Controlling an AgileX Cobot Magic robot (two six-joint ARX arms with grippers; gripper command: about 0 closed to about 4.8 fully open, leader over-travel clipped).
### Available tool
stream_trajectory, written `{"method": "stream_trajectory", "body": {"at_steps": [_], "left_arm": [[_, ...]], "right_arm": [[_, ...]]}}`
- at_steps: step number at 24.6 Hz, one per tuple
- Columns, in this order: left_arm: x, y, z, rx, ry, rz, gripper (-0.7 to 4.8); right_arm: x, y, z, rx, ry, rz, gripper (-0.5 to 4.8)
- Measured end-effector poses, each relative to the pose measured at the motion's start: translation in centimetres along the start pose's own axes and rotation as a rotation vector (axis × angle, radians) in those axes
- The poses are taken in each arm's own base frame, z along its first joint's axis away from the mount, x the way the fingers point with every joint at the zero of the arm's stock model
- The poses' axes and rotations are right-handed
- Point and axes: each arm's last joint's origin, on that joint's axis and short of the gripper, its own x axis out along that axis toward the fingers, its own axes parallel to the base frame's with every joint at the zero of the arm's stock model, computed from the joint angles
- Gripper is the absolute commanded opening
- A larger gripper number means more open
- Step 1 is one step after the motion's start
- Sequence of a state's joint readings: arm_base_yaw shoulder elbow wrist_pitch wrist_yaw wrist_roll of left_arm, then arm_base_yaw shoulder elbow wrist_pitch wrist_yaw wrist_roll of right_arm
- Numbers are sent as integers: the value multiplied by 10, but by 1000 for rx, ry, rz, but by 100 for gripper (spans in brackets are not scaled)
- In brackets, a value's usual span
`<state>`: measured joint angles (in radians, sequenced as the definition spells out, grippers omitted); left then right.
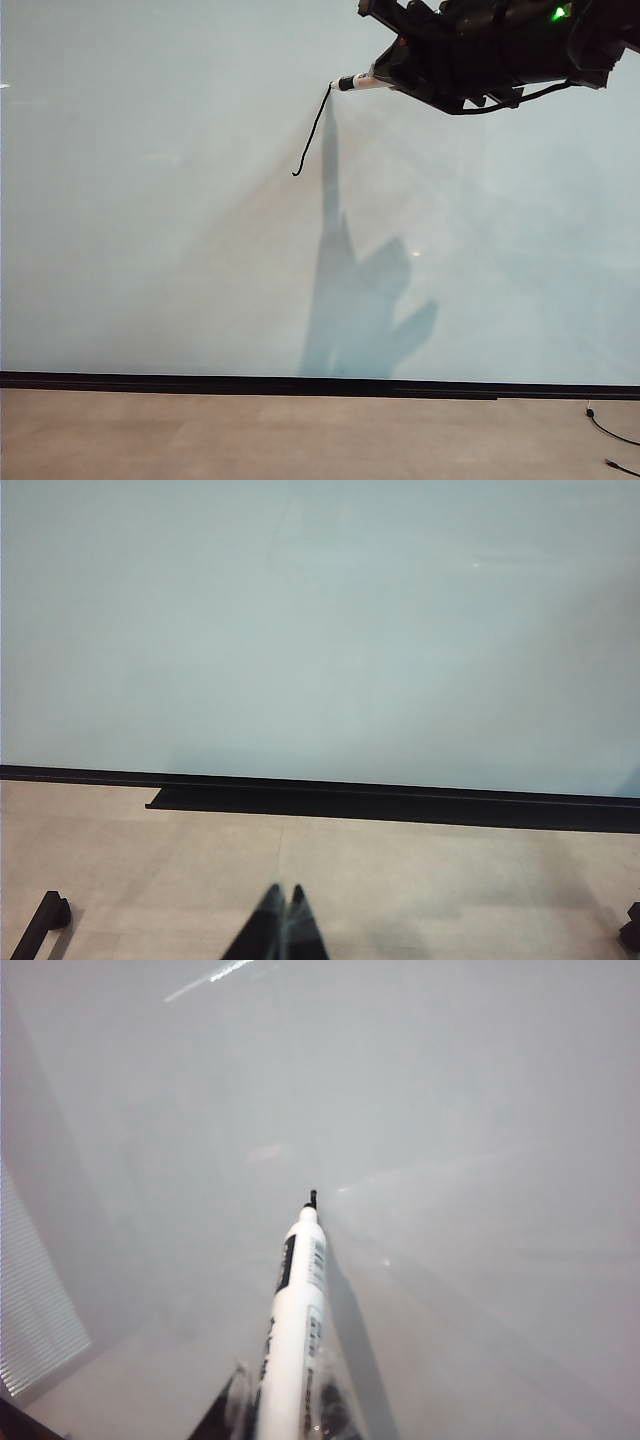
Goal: Pick up the pen on the shelf to the right of the whiteboard and write the letter A.
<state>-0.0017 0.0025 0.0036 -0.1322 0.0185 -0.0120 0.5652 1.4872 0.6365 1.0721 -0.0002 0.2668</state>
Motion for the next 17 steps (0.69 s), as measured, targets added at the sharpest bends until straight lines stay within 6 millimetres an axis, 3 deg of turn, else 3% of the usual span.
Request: {"method": "stream_trajectory", "body": {"at_steps": [17], "left_arm": [[0, 0, 0, 0, 0, 0, -4]], "right_arm": [[3, 0, -1, 1, 24, -49, -6]]}}
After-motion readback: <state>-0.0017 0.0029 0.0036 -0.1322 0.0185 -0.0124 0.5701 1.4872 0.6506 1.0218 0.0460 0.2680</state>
